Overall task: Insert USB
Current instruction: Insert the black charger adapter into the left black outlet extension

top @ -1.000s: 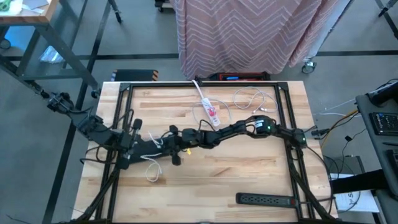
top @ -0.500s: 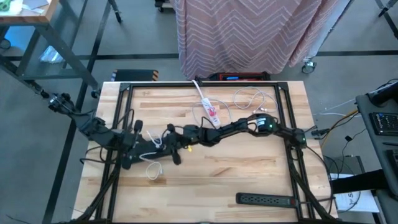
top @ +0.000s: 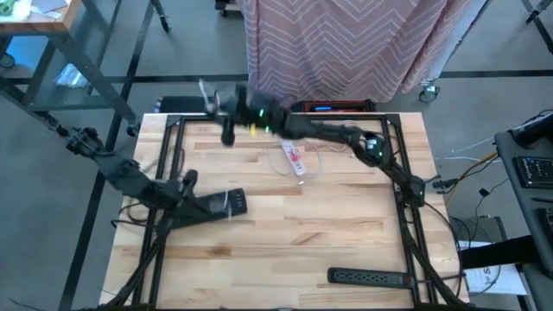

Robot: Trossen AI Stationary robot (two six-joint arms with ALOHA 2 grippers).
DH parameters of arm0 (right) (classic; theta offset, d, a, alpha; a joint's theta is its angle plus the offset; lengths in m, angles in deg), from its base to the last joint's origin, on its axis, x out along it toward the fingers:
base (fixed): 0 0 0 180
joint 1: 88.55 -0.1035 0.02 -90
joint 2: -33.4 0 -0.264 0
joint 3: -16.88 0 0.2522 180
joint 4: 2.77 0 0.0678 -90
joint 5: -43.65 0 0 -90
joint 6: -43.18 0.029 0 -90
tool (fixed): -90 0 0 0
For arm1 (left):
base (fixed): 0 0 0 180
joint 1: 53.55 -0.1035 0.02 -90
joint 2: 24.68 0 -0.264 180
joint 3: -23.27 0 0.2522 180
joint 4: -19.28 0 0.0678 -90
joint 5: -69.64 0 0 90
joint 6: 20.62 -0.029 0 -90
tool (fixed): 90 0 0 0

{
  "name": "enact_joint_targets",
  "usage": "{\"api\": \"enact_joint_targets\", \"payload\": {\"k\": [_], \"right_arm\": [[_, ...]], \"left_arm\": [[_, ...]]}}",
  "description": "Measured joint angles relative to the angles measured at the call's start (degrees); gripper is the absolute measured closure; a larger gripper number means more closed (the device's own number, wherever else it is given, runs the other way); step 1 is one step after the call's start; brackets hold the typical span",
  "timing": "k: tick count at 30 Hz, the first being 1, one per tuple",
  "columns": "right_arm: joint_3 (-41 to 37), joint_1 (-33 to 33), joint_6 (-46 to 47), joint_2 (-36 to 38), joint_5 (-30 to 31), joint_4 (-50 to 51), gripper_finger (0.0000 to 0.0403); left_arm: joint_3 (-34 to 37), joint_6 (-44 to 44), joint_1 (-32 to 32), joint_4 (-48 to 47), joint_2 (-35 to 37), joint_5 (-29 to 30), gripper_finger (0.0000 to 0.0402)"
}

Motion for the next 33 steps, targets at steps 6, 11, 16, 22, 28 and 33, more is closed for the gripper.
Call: {"api": "enact_joint_targets", "payload": {"k": [6,11,16,22,28,33], "right_arm": [[-5.8,3.1,4.3,8.1,-3.0,-1.8,0.0270],[-15.5,0.0,2.3,8.5,-6.7,0.6,0.0270],[-25.9,-4.5,2.1,5.9,-5.8,-9.0,0.0270],[-41.2,-12.8,10.0,-0.3,-7.6,-38.4,0.0270],[-41.2,-17.0,16.7,-8.9,-6.0,-47.3,0.0270],[-40.8,-16.7,15.7,-10.7,-6.1,-49.1,0.0270]], "left_arm": [[-9.2,-10.2,0.0,-5.5,0.3,6.7,0.0354],[-11.3,-14.4,0.0,-8.4,0.6,7.2,0.0363],[-8.5,-11.6,0.0,-10.7,0.9,7.1,0.0364],[-2.0,-4.0,0.0,-10.6,1.7,7.1,0.0364],[4.9,-1.8,0.0,-6.6,2.0,7.0,0.0364],[6.9,-0.9,0.0,-6.5,1.8,6.9,0.0364]]}}
